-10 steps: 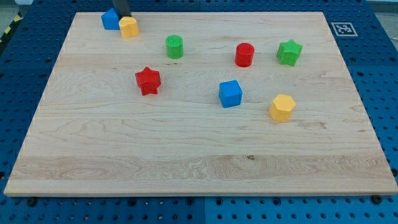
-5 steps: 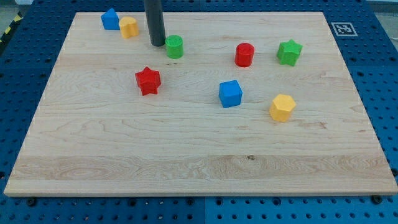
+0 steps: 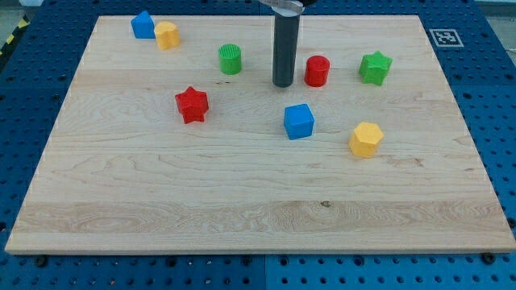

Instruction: Move the green circle into the yellow heart and triangle

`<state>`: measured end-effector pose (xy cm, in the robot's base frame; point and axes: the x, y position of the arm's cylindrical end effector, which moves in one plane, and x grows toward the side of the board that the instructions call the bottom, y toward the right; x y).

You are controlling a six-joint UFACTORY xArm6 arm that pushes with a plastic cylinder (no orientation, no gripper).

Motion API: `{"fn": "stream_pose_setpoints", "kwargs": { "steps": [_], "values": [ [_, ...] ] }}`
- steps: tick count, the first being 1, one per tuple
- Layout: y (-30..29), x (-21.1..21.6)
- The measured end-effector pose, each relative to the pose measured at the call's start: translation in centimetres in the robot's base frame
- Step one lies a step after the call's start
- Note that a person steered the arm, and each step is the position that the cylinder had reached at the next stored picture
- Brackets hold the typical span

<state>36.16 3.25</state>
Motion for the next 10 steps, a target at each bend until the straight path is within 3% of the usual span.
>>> {"fn": "stream_pose_setpoints", "kwargs": {
  "steps": [2,4,10],
  "values": [
    [-3.5,-0.5],
    [-4.5,-3.9],
    [-19.8,-8.6]
  ]
}}
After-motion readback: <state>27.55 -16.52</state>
